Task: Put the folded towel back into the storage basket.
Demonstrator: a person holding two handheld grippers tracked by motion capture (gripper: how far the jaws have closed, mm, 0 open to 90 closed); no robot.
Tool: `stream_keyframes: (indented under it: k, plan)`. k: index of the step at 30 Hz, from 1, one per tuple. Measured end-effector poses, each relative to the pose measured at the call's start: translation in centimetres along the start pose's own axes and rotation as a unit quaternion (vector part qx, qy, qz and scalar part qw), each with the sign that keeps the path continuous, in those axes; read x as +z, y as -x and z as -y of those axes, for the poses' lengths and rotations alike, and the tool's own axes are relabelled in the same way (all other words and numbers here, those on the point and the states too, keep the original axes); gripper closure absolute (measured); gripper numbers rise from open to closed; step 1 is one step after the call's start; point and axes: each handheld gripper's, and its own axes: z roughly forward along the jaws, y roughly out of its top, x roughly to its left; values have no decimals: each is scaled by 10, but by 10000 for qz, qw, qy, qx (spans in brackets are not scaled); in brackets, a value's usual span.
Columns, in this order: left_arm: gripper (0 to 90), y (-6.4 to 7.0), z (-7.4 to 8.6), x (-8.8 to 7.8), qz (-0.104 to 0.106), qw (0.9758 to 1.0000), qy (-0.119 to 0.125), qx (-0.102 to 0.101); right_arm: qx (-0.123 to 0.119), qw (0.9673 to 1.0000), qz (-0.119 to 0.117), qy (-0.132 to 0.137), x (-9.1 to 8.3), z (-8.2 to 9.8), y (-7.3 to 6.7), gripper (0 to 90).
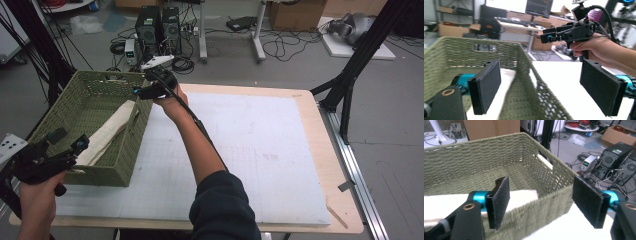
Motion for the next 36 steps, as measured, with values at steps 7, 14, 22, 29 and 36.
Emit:
stream_keyframes:
  k: [7, 14, 22, 29, 36]
  plan:
    - [180, 11, 1, 10, 251, 9995, -85, 153, 11, 10000, 32, 21, -32, 13, 5, 229]
    - [179, 20, 4, 20, 521, 9979, -100, 381, 60, 9998, 137, 105, -66, 28, 11, 199]
    - [183, 35, 6, 34, 917, 9948, -256, 348, 123, 9994, 316, 116, -116, 53, 17, 175]
    - [183, 53, 8, 51, 1243, 9905, -392, 446, 232, 9976, 627, 190, -159, 82, 24, 174]
    - [201, 69, 14, 68, 1588, 9840, -569, 571, 289, 9952, 929, 111, -194, 112, 27, 174]
